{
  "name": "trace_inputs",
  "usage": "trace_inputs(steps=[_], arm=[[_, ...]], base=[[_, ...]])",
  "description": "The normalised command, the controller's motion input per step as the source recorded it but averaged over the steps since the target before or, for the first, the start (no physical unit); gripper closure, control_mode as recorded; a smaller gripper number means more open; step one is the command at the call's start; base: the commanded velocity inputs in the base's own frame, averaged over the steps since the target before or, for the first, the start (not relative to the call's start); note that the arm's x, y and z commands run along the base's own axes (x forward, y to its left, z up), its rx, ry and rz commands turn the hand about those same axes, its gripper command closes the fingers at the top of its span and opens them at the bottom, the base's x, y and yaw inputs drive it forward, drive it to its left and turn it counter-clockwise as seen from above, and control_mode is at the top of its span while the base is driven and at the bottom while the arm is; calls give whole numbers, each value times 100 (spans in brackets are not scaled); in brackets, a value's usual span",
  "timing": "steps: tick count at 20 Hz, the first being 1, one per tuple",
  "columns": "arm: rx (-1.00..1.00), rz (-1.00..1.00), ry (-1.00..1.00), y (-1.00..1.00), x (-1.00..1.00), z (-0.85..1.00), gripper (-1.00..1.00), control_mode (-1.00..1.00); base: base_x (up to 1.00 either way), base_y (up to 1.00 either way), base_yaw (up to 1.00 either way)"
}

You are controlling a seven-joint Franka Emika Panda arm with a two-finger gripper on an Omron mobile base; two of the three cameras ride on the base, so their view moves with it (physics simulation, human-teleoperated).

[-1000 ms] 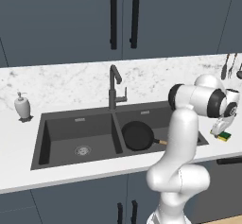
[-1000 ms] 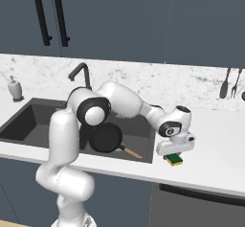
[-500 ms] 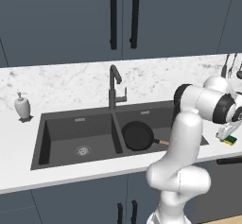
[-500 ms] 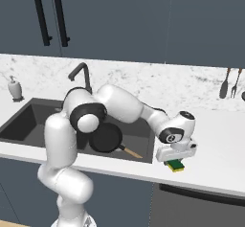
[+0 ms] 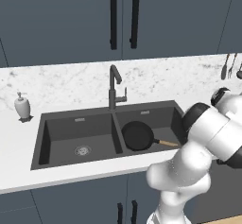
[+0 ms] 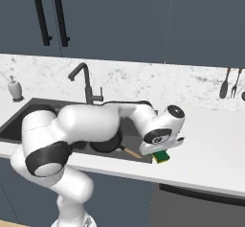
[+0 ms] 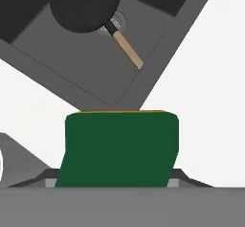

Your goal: Pick the pan and sponge and place them into the sink. Then turn on the water.

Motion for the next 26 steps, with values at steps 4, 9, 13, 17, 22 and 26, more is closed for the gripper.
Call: trace_inputs(steps=[4,9,13,17,22,26], arm=[[1,0,-12,100,0,71,100,-100],[1,0,-4,100,3,32,100,-100],[2,0,0,100,31,9,100,-100],[1,1,12,87,52,18,100,-100],[0,2,26,47,67,2,100,-100],[0,1,26,19,83,-5,100,-100]], base=[[0,0,0],[0,0,0],[0,0,0],[0,0,0],[0,0,0],[0,0,0]])
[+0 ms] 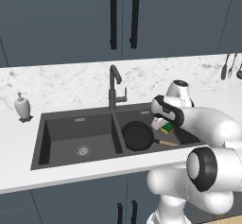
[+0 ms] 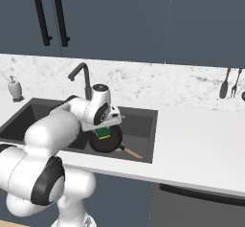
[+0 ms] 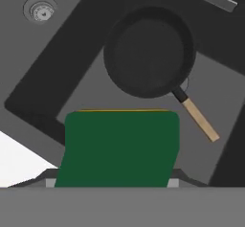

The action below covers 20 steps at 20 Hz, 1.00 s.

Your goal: Pick the pan and sponge and place them into the sink. Then turn on the water.

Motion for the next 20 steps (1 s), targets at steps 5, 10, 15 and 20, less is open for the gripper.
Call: trace_inputs(steps=[5,10,15,20], arm=[[0,3,19,-3,74,-28,100,-100],[4,0,1,-4,49,-61,100,-100],[5,0,-2,0,51,-79,100,-100],[6,0,-2,0,56,-74,100,-100]], base=[[0,0,0],[0,0,0],[0,0,0],[0,0,0]])
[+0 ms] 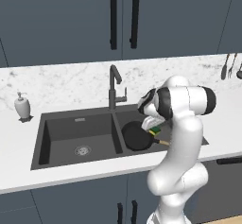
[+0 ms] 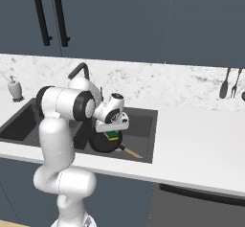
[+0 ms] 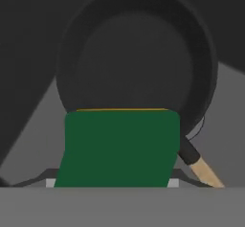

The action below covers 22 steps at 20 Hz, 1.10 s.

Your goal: Pick the pan and sponge and place them into the sink. Then turn on the water.

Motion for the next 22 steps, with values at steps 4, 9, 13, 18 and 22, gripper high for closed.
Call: trace_inputs(steps=[4,9,13,18,22], arm=[[8,0,-3,0,62,-67,100,-100],[10,2,0,0,72,-62,100,-100],[10,2,0,0,71,-59,100,-100],[11,1,0,0,60,-51,100,-100],[11,0,-2,0,41,-38,-100,-100]], base=[[0,0,0],[0,0,0],[0,0,0],[0,0,0],[0,0,0]])
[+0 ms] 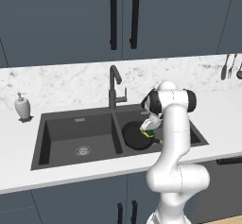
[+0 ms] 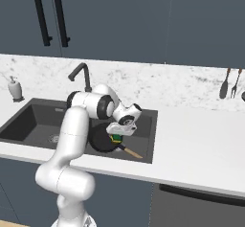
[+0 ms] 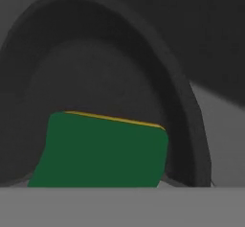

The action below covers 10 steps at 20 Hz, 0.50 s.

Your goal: Pick the pan and sponge and place them into the sink. Then turn on the water.

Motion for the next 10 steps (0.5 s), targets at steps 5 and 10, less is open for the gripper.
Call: trace_inputs(steps=[5,10], arm=[[13,0,-12,-1,11,-18,-100,-100],[16,0,-33,0,0,-1,-100,-100]], base=[[0,0,0],[0,0,0]])
